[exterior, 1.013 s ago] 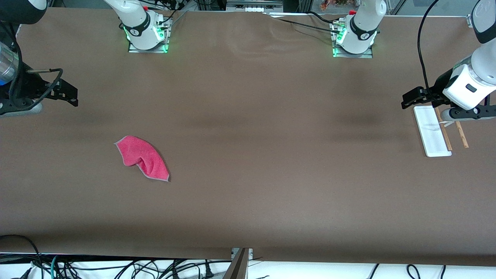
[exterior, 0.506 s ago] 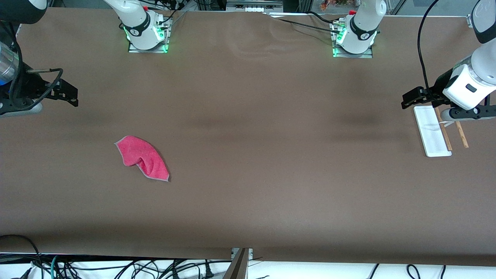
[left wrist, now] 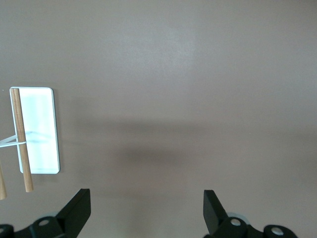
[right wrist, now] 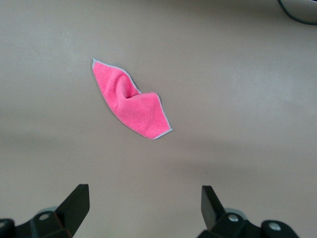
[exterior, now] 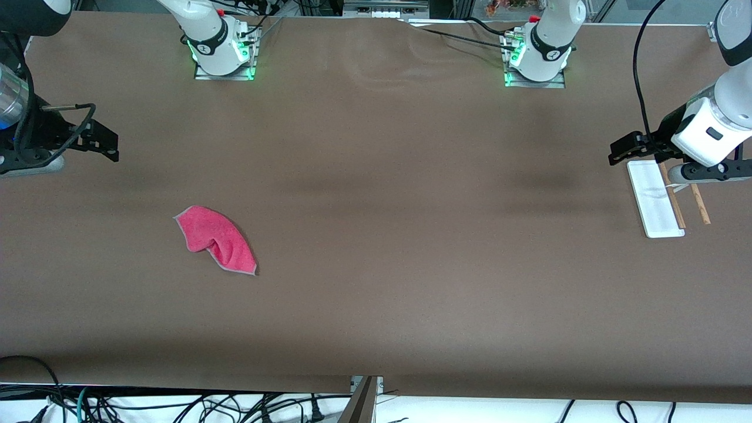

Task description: Pass towel and hang on rack

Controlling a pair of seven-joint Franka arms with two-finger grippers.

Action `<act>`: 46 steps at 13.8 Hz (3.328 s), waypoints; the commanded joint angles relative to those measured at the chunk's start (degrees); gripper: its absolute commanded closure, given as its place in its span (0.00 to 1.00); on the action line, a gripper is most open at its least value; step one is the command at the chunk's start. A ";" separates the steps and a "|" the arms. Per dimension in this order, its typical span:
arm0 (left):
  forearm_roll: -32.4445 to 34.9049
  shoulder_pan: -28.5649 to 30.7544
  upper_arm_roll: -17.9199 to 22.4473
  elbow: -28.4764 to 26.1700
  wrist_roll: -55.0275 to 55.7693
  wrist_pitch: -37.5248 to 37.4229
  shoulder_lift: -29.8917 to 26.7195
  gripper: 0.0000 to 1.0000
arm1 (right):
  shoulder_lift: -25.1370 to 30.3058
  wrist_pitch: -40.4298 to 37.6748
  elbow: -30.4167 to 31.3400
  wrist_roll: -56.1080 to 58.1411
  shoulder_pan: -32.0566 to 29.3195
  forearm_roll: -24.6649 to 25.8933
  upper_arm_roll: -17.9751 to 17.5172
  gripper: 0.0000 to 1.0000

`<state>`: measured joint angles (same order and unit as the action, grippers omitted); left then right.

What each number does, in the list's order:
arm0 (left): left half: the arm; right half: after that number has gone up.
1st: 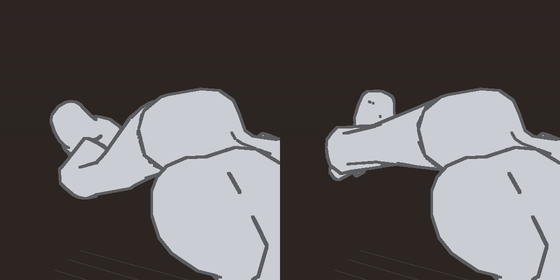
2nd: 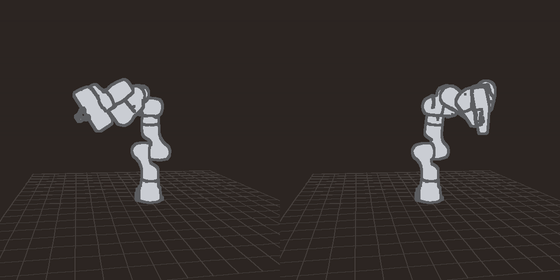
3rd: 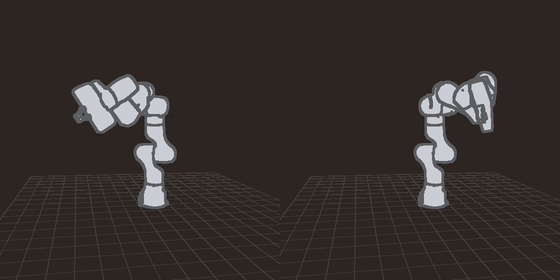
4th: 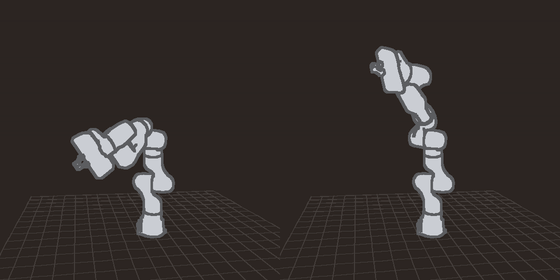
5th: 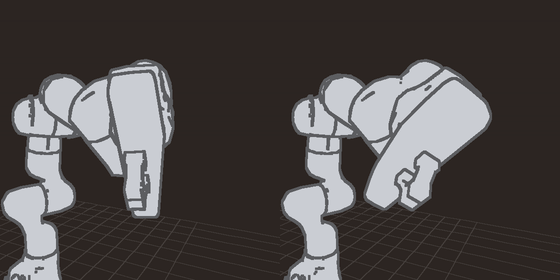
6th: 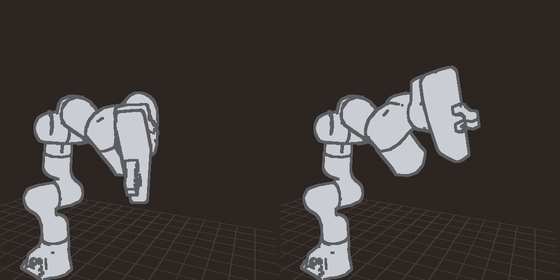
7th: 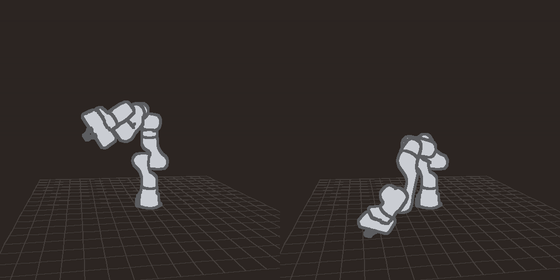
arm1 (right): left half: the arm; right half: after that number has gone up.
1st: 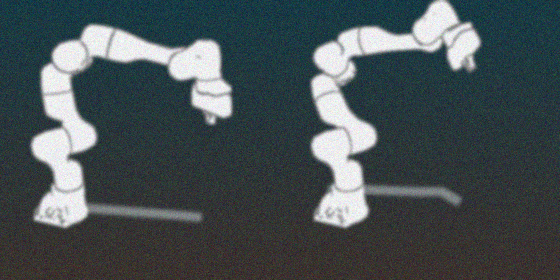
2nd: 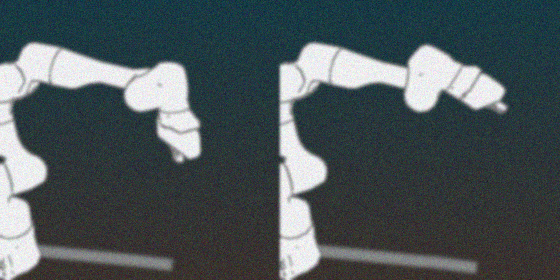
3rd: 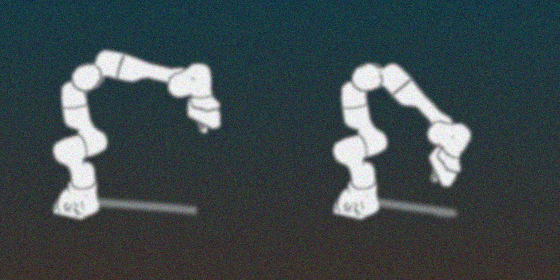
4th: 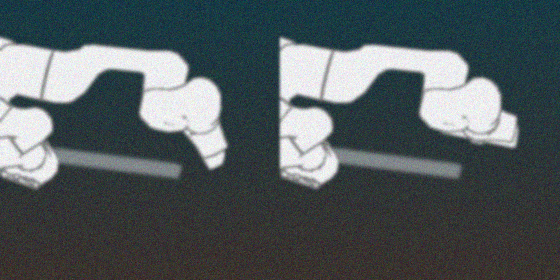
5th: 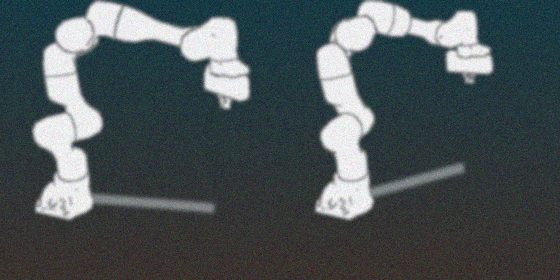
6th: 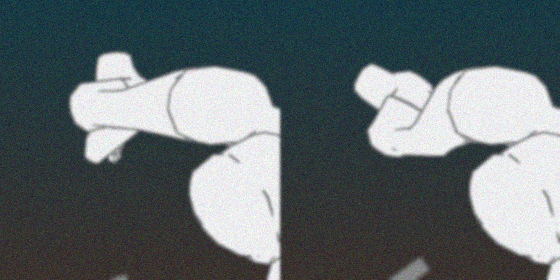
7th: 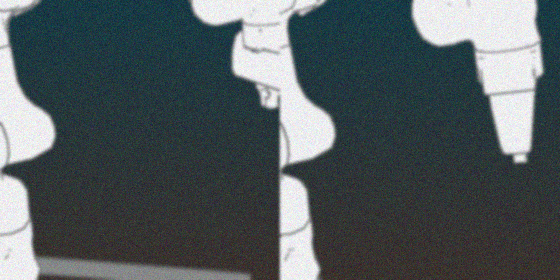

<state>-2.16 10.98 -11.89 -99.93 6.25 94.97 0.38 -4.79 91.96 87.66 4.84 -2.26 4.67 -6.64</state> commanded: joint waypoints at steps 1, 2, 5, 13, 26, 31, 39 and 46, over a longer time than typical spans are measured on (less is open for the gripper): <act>0.23 0.35 -0.15 0.44 0.25 -0.05 -0.29 0.00 | -0.39 -0.20 -1.26 0.34 -0.03 -1.06 0.13 0.00; 0.23 0.35 -0.15 0.35 0.25 -0.05 -0.29 0.00 | -0.39 -0.11 -1.26 0.34 -0.03 -1.06 0.13 0.00; 0.23 0.35 -0.15 0.35 0.25 -0.13 -0.29 0.00 | -0.39 -0.11 -1.26 0.34 -0.03 -1.06 0.13 0.00; 0.23 0.35 -0.24 0.44 0.25 -0.13 -0.29 0.00 | -0.48 0.06 -1.26 0.26 0.06 -1.06 0.13 0.00; 0.23 0.27 -0.59 0.70 0.25 -0.13 -0.38 0.00 | -7.32 7.69 -0.03 1.05 -0.20 -0.45 0.13 0.00; 0.14 0.18 -0.76 1.58 0.25 -0.31 -0.29 0.00 | -15.93 18.67 0.06 0.96 0.41 -0.98 -0.48 0.00; 0.14 -0.17 -0.85 1.93 0.25 -0.31 -0.29 0.00 | -27.89 39.24 -0.30 -2.64 8.40 -2.47 -0.57 0.00; 0.14 -0.26 -0.85 1.93 0.25 -0.31 -0.29 0.00 | -37.39 48.23 -0.21 -2.38 10.78 -2.21 -0.48 0.00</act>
<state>-2.16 10.87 -12.65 -98.62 6.25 95.00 0.36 -40.91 139.70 88.30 2.32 7.33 3.21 -7.35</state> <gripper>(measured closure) 0.000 0.000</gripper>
